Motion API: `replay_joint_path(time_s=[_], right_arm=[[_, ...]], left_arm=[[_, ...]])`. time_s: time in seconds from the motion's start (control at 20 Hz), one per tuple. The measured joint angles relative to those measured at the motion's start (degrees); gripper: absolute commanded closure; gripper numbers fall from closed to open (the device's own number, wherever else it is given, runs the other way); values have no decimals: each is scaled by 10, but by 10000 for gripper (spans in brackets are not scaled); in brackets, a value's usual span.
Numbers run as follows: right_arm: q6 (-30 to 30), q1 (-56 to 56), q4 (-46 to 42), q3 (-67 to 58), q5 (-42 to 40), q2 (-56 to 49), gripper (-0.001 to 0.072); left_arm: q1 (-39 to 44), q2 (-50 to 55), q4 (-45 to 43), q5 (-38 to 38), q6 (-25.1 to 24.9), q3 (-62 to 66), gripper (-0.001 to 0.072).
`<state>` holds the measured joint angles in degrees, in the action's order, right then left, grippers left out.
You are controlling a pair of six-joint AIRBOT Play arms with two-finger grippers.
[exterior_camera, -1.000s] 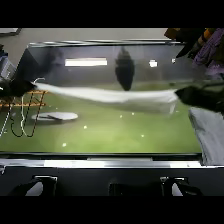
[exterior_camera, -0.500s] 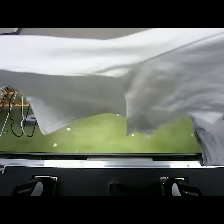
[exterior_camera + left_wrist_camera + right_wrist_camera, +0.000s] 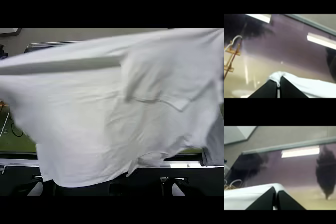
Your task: Fold the clothes and pants, and hang the long-sleeved shirts on hangers.
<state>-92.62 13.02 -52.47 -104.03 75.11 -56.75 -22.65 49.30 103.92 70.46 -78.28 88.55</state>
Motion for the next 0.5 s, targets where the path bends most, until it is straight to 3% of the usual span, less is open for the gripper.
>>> replay_joint_path(time_s=[0.25,0.5], right_arm=[[10,-21,-16,57,-35,-202,680],[21,-57,-18,69,-187,-379,680]], left_arm=[[58,221,6,-115,-30,-43,691],[115,434,5,-205,-16,0,691]])
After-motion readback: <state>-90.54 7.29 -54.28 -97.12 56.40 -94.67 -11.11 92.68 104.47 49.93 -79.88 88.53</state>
